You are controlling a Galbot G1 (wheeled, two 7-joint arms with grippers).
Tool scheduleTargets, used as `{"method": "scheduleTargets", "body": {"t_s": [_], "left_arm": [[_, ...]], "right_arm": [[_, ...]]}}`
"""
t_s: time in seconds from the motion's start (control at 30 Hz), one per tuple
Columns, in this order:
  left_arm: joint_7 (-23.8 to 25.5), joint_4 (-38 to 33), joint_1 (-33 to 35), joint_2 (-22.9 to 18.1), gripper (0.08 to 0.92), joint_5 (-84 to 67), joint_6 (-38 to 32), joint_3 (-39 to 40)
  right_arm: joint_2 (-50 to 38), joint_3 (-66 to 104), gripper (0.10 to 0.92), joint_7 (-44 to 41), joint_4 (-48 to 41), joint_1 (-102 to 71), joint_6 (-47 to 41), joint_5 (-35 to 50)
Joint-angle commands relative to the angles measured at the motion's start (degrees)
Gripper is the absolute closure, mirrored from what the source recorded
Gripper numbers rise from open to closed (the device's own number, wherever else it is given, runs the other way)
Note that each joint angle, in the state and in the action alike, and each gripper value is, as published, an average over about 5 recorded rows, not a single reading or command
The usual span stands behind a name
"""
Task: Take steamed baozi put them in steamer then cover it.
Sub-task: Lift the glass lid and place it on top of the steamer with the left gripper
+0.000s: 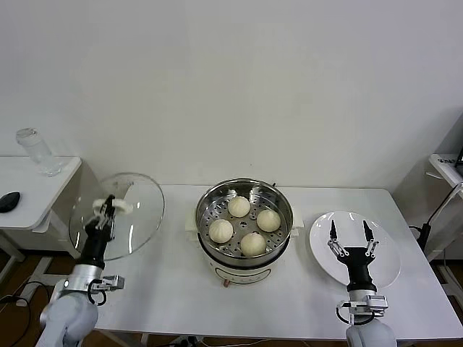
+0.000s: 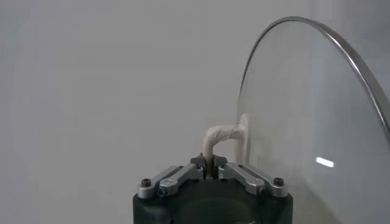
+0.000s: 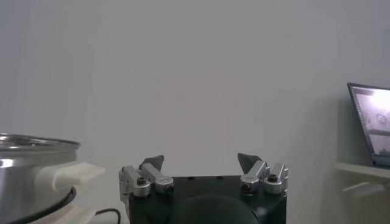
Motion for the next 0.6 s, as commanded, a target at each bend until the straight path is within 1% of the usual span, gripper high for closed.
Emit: {"method": "scheduleTargets", "body": {"t_s": [0.03,0.17,0.3,0.47,0.6], "left_arm": [[6.3,-19.5,-3.4,1.6,0.815,-2.6,13.5,15.8],[8.9,-19.2,-8.8,0.0,0.815,-2.2,19.5,27.0],[11.4,-15.6,-14.5,-3.8,0.815,-0.7,24.5,35.4],[17.2,-12.0,-19.4,-9.0,0.815,3.8,30.5,39.7],[21.7,-10.7,-21.3,-11.1,0.815,7.5,34.2,42.0]], "right_arm": [[0.1,-0.3,0.203,1.2,0.0,0.0,-2.5,-1.4],[0.4,-0.2,0.203,1.4,-0.3,0.6,-3.3,-1.5],[1.0,0.4,0.203,1.6,-0.9,1.3,-3.4,-1.8],[1.7,1.1,0.203,1.6,-1.5,1.7,-3.3,-2.1],[2.1,1.3,0.203,1.6,-2.3,1.8,-3.1,-2.5]]}}
